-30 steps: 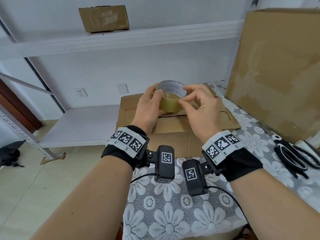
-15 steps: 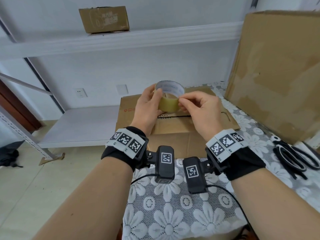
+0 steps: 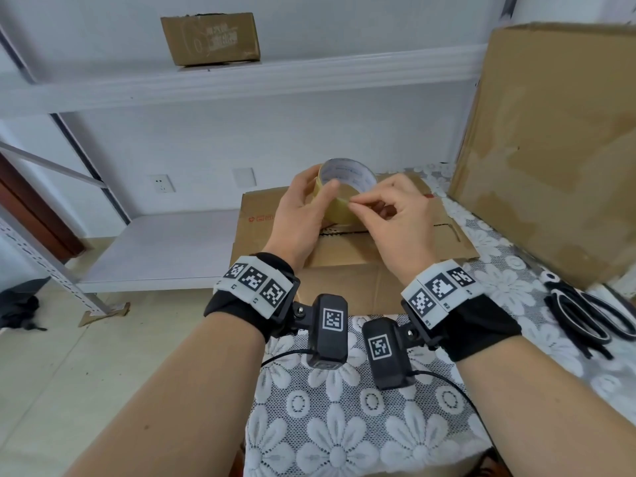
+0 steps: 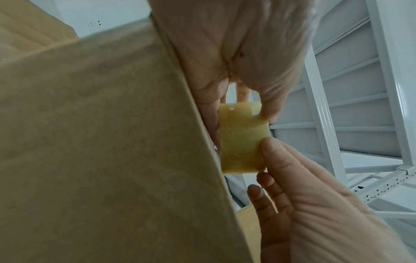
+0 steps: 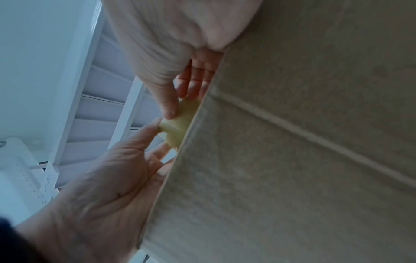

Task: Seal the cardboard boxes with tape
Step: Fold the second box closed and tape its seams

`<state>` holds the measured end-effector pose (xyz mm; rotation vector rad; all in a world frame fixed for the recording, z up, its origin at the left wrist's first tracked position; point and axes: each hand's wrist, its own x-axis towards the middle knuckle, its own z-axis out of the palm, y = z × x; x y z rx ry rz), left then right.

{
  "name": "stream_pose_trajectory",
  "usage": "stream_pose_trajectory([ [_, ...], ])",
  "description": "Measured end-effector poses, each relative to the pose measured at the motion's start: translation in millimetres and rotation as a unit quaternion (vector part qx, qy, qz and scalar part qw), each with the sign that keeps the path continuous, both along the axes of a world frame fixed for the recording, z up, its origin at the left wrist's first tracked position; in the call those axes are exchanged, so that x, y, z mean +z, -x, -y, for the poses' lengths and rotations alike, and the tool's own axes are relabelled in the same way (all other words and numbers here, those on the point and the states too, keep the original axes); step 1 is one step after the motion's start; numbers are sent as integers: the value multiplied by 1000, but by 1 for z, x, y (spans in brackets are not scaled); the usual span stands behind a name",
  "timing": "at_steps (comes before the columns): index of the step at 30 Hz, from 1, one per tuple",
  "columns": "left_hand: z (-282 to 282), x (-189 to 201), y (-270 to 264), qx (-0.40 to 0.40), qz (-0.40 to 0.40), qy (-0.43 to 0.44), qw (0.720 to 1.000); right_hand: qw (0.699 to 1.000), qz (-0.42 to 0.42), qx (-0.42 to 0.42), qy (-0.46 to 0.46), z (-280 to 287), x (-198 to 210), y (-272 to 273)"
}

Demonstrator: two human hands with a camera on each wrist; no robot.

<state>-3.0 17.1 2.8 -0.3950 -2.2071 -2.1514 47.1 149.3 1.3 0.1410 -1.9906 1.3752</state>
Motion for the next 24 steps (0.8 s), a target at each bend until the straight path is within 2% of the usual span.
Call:
stream_pose_trajectory([
  [8,-1,-1,3,3,-6,-2,1000,998,-37,-34,-45,-1,-6,1],
  [19,-1,-3,4,-1,-6,-20,1000,998,-7,-28,-51,-2,-7,2],
  [24,-1,-3,5,-1,-4,-20,1000,999,-10,4,-44,-2,-3,-1],
])
